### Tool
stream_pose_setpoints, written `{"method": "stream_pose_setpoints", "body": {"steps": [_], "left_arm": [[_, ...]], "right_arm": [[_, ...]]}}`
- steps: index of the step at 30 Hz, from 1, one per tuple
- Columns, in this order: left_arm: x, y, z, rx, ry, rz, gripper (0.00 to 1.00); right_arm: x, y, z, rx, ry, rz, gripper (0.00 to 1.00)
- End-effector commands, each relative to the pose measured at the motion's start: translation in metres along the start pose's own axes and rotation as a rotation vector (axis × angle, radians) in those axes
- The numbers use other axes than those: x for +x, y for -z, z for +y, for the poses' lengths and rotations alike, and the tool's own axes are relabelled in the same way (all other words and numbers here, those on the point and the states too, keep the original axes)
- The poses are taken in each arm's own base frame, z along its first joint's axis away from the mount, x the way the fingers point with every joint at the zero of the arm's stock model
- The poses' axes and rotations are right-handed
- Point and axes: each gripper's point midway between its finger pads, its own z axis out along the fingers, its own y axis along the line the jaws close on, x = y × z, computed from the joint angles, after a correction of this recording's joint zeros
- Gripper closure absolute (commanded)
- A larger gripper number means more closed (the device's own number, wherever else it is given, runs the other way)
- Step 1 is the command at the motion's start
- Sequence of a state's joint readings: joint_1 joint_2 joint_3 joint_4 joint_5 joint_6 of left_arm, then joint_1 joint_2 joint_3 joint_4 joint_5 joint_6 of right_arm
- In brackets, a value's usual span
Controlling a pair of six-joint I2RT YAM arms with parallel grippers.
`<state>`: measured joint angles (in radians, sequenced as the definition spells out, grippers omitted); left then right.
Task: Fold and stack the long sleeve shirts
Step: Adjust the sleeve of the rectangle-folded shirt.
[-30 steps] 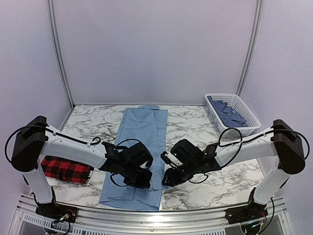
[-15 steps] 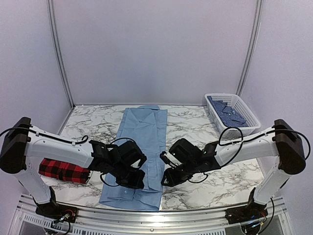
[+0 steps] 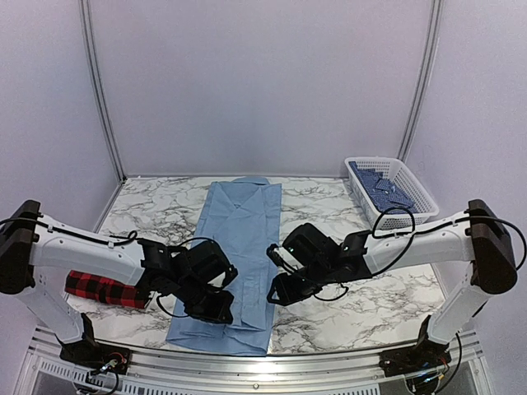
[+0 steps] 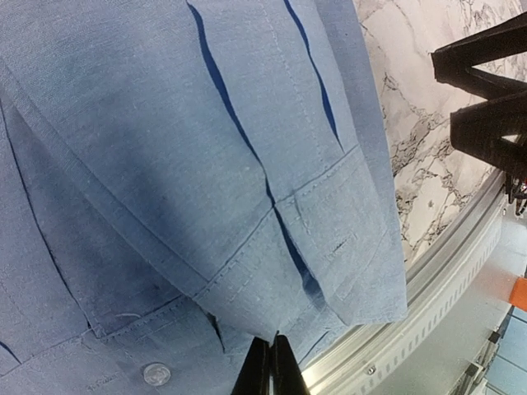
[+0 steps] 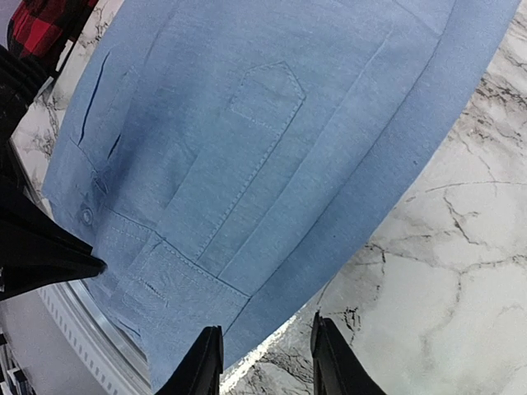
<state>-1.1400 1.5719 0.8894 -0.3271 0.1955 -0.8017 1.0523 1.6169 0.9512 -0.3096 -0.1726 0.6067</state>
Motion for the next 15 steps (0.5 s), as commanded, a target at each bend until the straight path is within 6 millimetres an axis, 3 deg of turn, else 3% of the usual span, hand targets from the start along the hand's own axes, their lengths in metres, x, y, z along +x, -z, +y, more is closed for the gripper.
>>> {"method": "stream_pose_setpoints", "body": {"steps": [1, 8, 10, 12, 15], "left_arm": [[0.014, 0.001, 0.008, -0.009, 0.014, 0.048, 1.0], [0.018, -0.002, 0.008, -0.006, 0.01, 0.067, 1.0], [0.014, 0.001, 0.005, -0.002, 0.007, 0.05, 0.91], [0.006, 0.006, 0.004, -0.005, 0.006, 0.014, 0.7], [-0.012, 0.018, 0.006, -0.026, 0.017, -0.068, 0.63]], "right_arm": [[-0.011, 0.008, 0.011, -0.007, 0.008, -0.036, 0.67], [-0.024, 0.007, 0.007, 0.031, 0.004, -0.082, 0.67], [-0.033, 0.01, 0.006, 0.038, -0.005, -0.11, 0.67], [-0.045, 0.014, 0.005, 0.026, -0.015, -0.146, 0.67], [-0.068, 0.018, 0.001, 0.011, -0.034, -0.212, 0.66]]}}
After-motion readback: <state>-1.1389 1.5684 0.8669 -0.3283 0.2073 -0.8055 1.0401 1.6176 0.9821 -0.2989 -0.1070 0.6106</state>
